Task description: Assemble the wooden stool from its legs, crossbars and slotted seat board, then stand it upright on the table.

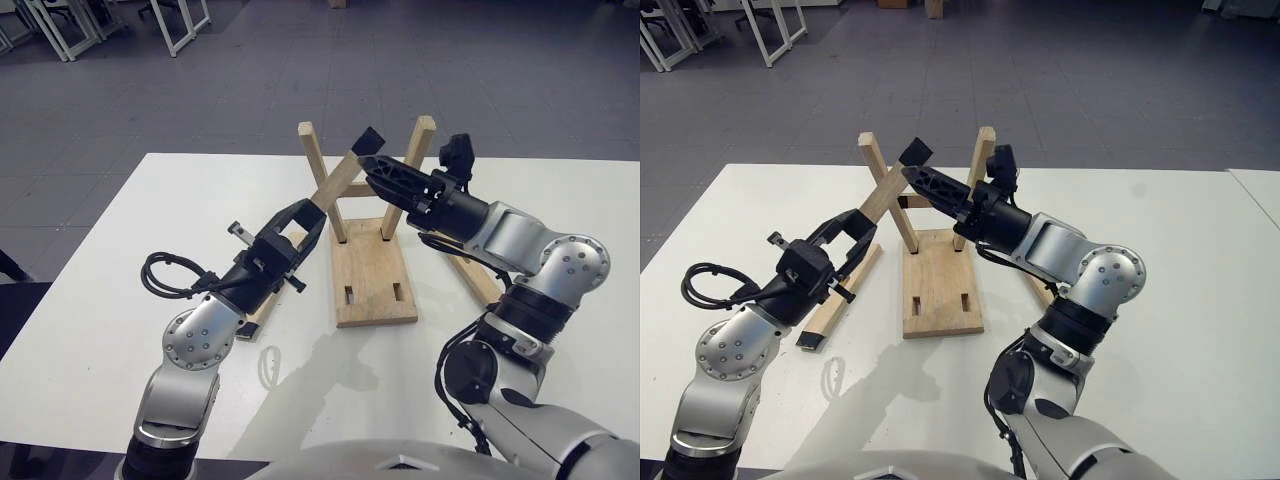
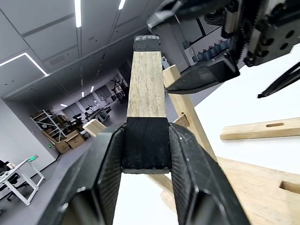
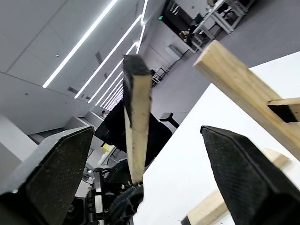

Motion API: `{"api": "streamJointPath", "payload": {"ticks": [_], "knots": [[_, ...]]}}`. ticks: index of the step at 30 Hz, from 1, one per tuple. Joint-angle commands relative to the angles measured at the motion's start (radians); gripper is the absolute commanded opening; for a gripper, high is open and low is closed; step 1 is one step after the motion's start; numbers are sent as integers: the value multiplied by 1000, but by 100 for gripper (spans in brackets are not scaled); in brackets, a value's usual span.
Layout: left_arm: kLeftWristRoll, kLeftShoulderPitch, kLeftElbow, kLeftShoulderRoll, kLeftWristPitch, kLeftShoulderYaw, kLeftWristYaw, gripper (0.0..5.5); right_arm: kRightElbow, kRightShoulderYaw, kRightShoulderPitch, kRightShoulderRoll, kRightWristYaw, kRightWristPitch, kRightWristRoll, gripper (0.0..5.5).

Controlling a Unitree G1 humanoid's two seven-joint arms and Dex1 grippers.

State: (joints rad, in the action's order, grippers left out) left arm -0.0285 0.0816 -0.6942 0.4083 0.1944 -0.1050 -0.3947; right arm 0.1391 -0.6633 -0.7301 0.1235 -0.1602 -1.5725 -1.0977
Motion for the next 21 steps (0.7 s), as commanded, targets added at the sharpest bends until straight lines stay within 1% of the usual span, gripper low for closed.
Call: {"api": "streamJointPath", "payload": {"ticks": [1, 6, 9, 15, 16, 17, 19, 21], "knots": [[22, -15, 11, 4, 18, -9, -26, 132, -50, 9, -73, 43, 19, 37, -100, 418], [63, -6, 10, -11, 56, -32, -41, 132, -77, 66, -68, 36, 65, 127, -216, 418], [105, 1, 10, -20, 87, -25, -39, 132, -80, 104, -50, 20, 103, 172, -282, 371], [120, -4, 9, -7, 117, -11, -27, 131, -73, 189, -19, -41, 148, 239, -362, 244], [119, -5, 9, -5, 119, -11, -26, 131, -72, 203, -14, -52, 152, 251, -370, 232], [118, -5, 9, -5, 121, -12, -24, 131, -69, 217, -9, -62, 155, 263, -377, 206], [117, -4, 7, -5, 125, -13, -20, 131, -63, 243, 2, -85, 157, 279, -385, 170], [119, -7, 1, -10, 134, -8, -10, 131, -48, 278, 22, -119, 136, 289, -373, 148]]}}
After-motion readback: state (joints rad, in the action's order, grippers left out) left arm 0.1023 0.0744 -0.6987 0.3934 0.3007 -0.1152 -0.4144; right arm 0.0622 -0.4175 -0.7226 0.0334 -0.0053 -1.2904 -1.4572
